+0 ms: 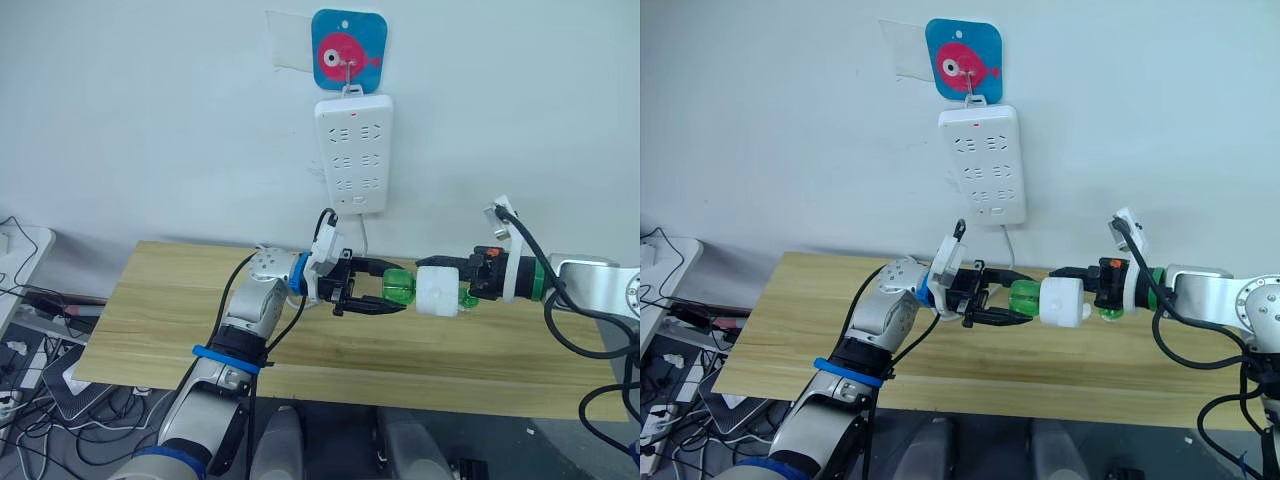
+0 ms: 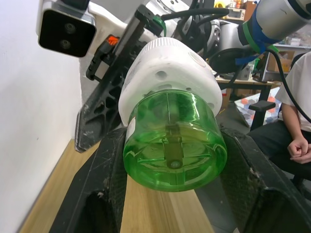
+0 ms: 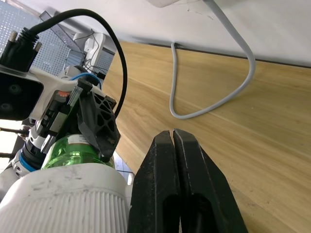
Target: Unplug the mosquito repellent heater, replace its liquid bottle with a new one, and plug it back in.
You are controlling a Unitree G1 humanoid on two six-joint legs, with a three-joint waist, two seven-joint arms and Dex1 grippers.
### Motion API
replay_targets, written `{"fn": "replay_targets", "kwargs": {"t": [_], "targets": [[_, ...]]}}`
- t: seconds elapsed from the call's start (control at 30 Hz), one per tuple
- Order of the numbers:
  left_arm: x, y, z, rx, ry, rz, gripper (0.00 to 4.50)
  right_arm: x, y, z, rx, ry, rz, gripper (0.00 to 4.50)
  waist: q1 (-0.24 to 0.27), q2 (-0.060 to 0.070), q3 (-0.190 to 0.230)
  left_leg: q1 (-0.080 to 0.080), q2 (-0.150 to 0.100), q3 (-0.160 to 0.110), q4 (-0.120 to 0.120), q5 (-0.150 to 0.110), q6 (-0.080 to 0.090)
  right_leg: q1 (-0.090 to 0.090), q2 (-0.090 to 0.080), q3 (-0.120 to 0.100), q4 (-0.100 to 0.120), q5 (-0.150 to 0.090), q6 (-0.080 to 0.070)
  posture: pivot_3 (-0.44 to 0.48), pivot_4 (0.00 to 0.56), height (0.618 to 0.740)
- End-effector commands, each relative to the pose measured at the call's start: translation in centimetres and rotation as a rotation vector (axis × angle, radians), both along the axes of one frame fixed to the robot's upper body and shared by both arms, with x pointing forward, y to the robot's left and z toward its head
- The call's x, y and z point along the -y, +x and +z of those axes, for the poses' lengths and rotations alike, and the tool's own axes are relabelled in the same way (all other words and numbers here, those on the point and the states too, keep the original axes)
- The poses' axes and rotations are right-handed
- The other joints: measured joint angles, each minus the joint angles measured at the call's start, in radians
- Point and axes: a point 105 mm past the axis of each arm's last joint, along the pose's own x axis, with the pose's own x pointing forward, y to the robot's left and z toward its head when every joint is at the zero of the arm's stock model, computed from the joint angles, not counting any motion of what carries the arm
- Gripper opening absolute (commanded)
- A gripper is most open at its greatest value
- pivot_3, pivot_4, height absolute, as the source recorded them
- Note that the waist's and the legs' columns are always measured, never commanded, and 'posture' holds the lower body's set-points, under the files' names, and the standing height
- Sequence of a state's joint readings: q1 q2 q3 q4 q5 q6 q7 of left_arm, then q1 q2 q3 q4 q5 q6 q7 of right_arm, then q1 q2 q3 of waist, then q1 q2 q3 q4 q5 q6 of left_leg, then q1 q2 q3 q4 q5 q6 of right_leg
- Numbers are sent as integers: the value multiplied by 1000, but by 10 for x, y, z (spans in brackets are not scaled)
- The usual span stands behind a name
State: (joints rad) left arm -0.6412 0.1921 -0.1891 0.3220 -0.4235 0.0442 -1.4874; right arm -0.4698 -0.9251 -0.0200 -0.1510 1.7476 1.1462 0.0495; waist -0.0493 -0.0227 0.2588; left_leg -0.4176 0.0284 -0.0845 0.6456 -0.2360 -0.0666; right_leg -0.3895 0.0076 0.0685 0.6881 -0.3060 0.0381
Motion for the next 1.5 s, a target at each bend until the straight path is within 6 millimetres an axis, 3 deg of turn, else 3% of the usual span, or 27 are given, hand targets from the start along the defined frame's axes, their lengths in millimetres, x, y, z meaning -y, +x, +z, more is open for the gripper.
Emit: {"fn": "replay_targets", "kwargs": {"t": [0.03, 0.4, 0.97, 1.17, 1.37, 1.5], "targets": [[1, 2, 19, 49, -58, 18, 2283, -6, -13, 1, -2, 14, 68, 67, 0, 0, 0, 0, 0, 0, 0, 0, 0, 0, 0, 0, 0, 0, 0, -53, 250, 740], [1, 7, 19, 55, -61, 41, 2283, -16, -41, -4, -58, 60, 148, 67, 0, 0, 0, 0, 0, 0, 0, 0, 0, 0, 0, 0, 0, 0, 0, -52, 248, 740], [2, 10, 20, 72, -63, 57, 2283, -26, -57, -9, -96, 89, 176, 67, -1, 0, 0, 0, 0, 0, 0, 0, 0, 0, 0, 0, 0, 0, 0, -47, 239, 740], [0, 6, 21, 73, -63, 41, 2283, 1, -29, -17, -52, -6, 12, 67, -1, 0, 0, 0, 0, 0, 0, 0, 0, 0, 0, 0, 0, 0, 0, -42, 238, 740], [-7, 6, 20, 69, -43, 39, 2283, 38, -8, 6, 1, 10, -110, 67, 0, 0, 0, 0, 0, 0, 0, 0, 0, 0, 0, 0, 0, 0, 0, -45, 239, 740], [-12, 7, 16, 56, -25, 43, 2283, 55, -7, 23, 69, 10, -135, 214, 1, 0, 0, 0, 0, 0, 0, 0, 0, 0, 0, 0, 0, 0, 0, -54, 237, 740]]}}
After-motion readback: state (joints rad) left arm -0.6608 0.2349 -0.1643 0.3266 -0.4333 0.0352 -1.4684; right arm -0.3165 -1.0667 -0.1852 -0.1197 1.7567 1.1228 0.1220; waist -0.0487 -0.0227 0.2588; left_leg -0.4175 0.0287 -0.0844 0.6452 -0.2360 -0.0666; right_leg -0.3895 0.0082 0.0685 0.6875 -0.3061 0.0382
